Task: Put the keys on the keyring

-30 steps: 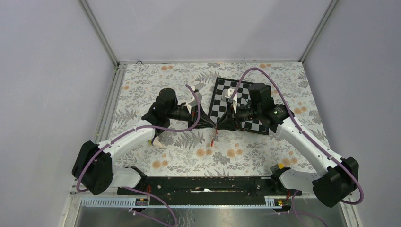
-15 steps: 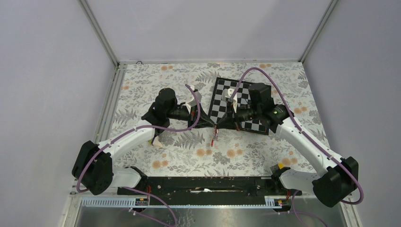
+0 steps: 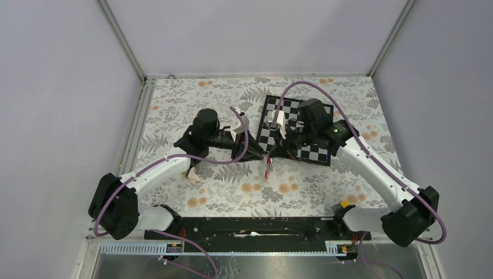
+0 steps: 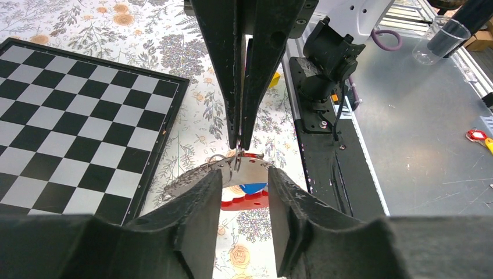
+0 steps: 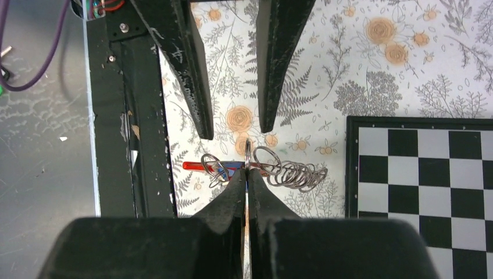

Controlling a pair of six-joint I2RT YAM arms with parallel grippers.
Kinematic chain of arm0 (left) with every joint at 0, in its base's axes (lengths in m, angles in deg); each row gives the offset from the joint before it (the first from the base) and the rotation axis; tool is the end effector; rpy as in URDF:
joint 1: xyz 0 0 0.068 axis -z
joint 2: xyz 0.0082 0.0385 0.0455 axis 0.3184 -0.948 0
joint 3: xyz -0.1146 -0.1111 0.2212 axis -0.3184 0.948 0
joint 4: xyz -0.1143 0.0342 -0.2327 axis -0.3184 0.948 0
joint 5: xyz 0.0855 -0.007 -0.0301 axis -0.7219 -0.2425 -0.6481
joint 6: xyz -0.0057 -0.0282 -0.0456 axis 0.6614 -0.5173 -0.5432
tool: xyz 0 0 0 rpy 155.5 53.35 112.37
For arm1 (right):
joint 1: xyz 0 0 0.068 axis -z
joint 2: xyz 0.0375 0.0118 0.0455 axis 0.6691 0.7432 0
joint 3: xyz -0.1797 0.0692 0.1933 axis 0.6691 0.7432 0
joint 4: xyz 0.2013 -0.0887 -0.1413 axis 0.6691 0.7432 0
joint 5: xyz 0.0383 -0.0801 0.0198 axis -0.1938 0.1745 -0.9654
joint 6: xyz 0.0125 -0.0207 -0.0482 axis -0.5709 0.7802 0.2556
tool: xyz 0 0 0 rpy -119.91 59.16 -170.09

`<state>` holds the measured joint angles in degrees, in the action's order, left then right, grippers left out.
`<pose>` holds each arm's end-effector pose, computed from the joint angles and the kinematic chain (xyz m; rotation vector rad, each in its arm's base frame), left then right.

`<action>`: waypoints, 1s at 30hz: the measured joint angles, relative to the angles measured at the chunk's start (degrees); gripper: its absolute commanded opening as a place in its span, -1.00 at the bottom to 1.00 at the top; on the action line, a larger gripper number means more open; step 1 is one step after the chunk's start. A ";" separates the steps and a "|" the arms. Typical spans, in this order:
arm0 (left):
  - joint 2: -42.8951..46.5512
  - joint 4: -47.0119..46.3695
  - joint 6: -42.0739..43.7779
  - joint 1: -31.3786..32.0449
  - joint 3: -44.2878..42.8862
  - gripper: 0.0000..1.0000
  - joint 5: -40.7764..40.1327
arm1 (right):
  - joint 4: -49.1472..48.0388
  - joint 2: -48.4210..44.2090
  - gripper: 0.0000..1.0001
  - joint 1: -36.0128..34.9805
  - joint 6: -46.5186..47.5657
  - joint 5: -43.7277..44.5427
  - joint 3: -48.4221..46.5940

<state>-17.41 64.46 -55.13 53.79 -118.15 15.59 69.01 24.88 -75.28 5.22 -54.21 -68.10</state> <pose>0.2150 -0.1895 0.2941 1.2868 1.3827 -1.3449 0.2065 0.1644 0.3391 -1.4602 1.6475 0.8812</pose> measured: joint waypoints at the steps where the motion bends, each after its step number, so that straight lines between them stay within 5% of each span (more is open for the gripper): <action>1: 0.00 0.07 0.22 0.00 -0.04 -0.14 -0.15 | 0.66 0.28 -1.00 -0.37 0.28 0.46 -0.50; 12: -0.04 -3.39 -0.79 0.00 -0.13 -0.17 -0.28 | 11.93 6.36 -1.00 -3.87 3.02 8.35 -10.25; 30: -3.21 -14.29 -4.74 0.28 2.97 -0.26 0.00 | 17.44 8.92 -1.00 -5.44 4.55 10.95 -14.58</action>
<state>-20.63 50.16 -59.87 54.07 -115.18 15.59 86.45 33.80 -80.72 9.76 -43.26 -82.68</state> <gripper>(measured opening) 0.373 0.020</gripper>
